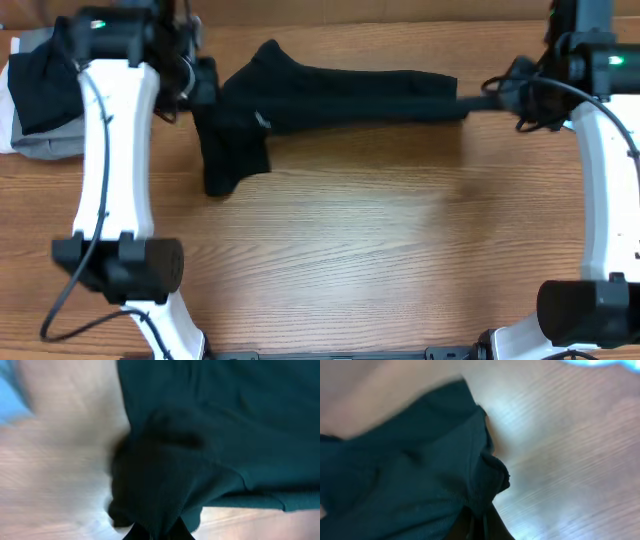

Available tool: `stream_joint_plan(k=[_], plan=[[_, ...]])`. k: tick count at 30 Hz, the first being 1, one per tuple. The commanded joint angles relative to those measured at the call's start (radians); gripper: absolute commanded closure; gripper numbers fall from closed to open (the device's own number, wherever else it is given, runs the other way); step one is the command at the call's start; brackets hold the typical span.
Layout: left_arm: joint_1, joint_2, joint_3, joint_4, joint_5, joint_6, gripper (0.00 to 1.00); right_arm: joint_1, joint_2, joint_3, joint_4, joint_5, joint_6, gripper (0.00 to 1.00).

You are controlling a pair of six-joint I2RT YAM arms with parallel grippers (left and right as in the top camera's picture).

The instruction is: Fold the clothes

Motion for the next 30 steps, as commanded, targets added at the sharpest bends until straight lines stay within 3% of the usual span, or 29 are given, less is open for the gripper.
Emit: stream_joint_plan(k=[1, 4, 9, 16, 27, 30], plan=[[-0.016, -0.008, -0.101, -0.025, 0.052, -0.014, 0.96, -0.026, -0.014, -0.109, -0.003, 0.102, 0.085, 0.96], [-0.065, -0.008, -0.125, -0.12, 0.044, -0.014, 0.96, -0.027, -0.03, -0.179, -0.016, 0.106, 0.087, 0.96], [-0.142, -0.042, -0.213, -0.119, 0.054, -0.016, 0.96, -0.038, -0.066, -0.206, -0.056, 0.251, 0.166, 0.96], [-0.216, -0.134, -0.325, -0.118, 0.025, -0.084, 0.96, -0.1, -0.09, -0.224, -0.099, 0.249, 0.154, 0.96], [-0.228, -0.325, -0.755, -0.065, 0.028, -0.185, 0.96, -0.166, -0.185, -0.531, -0.026, 0.183, 0.159, 0.96], [-0.25, -0.342, -0.851, -0.044, 0.089, -0.193, 0.96, -0.166, -0.219, -0.561, -0.054, 0.17, 0.162, 0.96]])
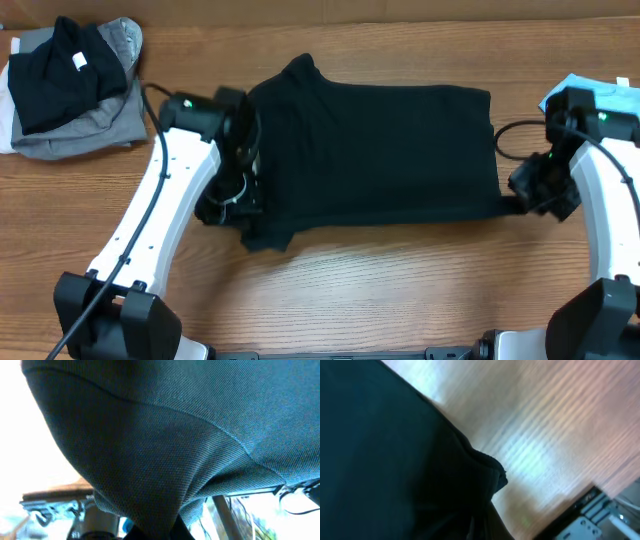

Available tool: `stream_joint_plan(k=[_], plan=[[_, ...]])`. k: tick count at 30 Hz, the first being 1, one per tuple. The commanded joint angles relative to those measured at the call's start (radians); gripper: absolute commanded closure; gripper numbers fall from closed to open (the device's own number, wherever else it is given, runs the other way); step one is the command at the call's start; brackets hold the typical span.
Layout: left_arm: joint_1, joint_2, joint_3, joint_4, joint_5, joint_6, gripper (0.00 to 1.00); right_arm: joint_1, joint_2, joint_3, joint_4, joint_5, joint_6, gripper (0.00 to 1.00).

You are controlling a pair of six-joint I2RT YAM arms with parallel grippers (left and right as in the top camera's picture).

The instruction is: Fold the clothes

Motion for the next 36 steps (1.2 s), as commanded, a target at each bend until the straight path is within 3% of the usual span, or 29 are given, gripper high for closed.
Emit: stream_joint_plan(k=[1, 9, 18, 23, 36], plan=[[-0.027, -0.037, -0.103, 0.009, 0.041, -0.044, 0.96, -0.015, -0.08, -0.014, -0.025, 0.027, 0.013, 0.96], [-0.188, -0.044, -0.189, 0.042, 0.092, -0.095, 0.96, -0.015, -0.141, -0.014, -0.061, 0.04, 0.026, 0.96], [-0.143, -0.043, -0.189, 0.189, 0.007, -0.109, 0.93, -0.015, -0.131, -0.014, -0.002, 0.027, 0.026, 0.94], [-0.137, -0.043, -0.189, 0.297, -0.001, -0.105, 0.92, -0.01, -0.129, -0.029, 0.089, -0.014, 0.027, 0.96], [-0.138, -0.033, -0.194, 0.492, -0.204, -0.106, 0.91, 0.001, -0.129, -0.288, 0.397, -0.032, 0.034, 0.95]])
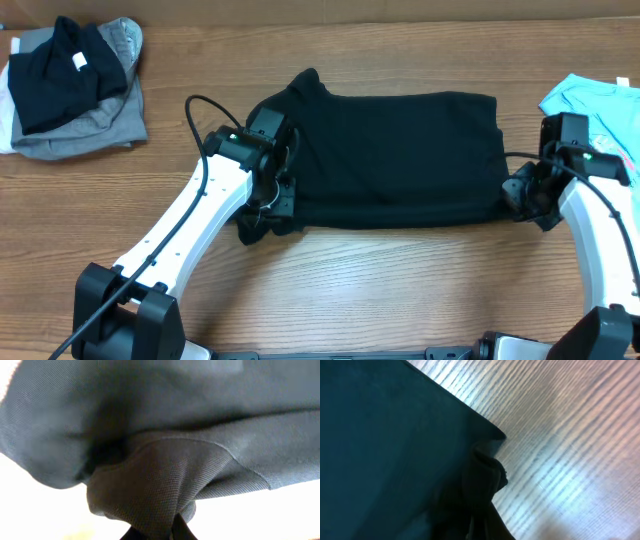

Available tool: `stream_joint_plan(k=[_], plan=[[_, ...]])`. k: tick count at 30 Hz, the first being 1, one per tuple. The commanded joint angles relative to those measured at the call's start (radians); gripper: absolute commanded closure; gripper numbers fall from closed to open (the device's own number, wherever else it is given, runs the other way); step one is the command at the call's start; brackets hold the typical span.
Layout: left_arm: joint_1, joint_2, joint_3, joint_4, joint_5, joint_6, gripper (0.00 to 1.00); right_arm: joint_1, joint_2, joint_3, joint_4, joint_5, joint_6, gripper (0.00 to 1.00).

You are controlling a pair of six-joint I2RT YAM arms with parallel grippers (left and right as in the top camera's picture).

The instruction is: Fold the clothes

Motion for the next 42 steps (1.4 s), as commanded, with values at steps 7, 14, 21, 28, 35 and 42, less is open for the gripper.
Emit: stream_joint_plan(k=[7, 14, 21, 28, 35, 42], plan=[[0.005, 0.018, -0.009, 0.127, -0.141, -0.017, 0.84, 0.005, 0.01, -0.048, 0.153, -0.048, 0.005, 0.93], [0.005, 0.1, -0.009, 0.195, -0.148, -0.016, 0.84, 0.016, 0.033, -0.078, 0.235, -0.056, 0.005, 0.92], [0.01, 0.187, -0.009, 0.348, -0.252, -0.013, 0.67, 0.031, 0.036, -0.127, 0.38, -0.068, 0.0, 0.31], [0.081, 0.19, 0.031, 0.391, -0.356, 0.024, 0.18, 0.016, 0.036, -0.008, 0.326, -0.13, -0.107, 0.0], [0.169, 0.191, 0.192, 0.487, -0.141, 0.297, 0.0, 0.002, 0.039, 0.244, 0.193, -0.22, -0.306, 0.0], [0.236, 0.296, 0.444, 0.547, 0.093, 0.397, 0.0, 0.003, 0.093, 0.426, 0.06, -0.314, -0.364, 0.0]])
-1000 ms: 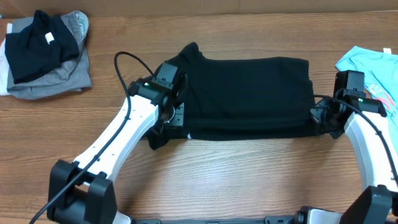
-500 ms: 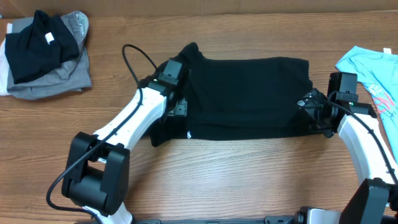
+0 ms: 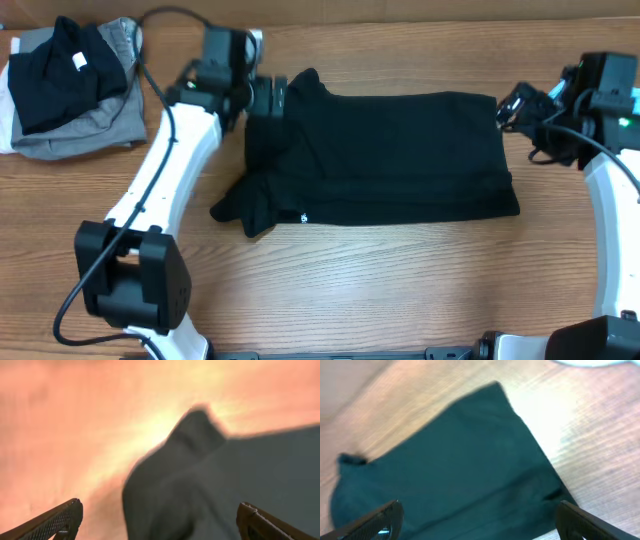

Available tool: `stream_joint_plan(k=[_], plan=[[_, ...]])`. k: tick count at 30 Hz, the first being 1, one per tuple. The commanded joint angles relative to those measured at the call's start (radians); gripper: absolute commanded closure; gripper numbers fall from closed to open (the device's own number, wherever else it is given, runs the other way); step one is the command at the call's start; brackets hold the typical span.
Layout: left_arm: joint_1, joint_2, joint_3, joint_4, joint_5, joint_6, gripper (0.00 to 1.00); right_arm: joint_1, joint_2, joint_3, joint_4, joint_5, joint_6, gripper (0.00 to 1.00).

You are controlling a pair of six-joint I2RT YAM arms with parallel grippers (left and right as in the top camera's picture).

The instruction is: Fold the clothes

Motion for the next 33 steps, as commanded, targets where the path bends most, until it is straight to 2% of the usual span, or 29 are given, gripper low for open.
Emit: stream_joint_plan(k=[1, 6, 11, 27, 33], plan=[[0.024, 0.12, 0.173, -0.011, 0.147, 0.102, 0.0, 0.0, 0.039, 0.053, -0.022, -0.053, -0.055, 0.0], [0.025, 0.335, 0.415, -0.1, 0.239, 0.14, 0.0, 0.0, 0.049, 0.051, -0.047, -0.118, -0.054, 0.0], [0.023, 0.469, 0.523, -0.127, 0.233, 0.148, 0.0, 0.0, 0.049, 0.051, -0.108, -0.114, -0.058, 0.0], [0.021, 0.614, 0.526, -0.196, 0.24, 0.222, 0.0, 0.019, 0.049, 0.051, -0.103, -0.109, -0.062, 0.0], [0.024, 0.643, 0.526, -0.191, 0.229, 0.242, 0.07, 0.019, 0.049, 0.051, -0.098, -0.102, -0.062, 0.0]])
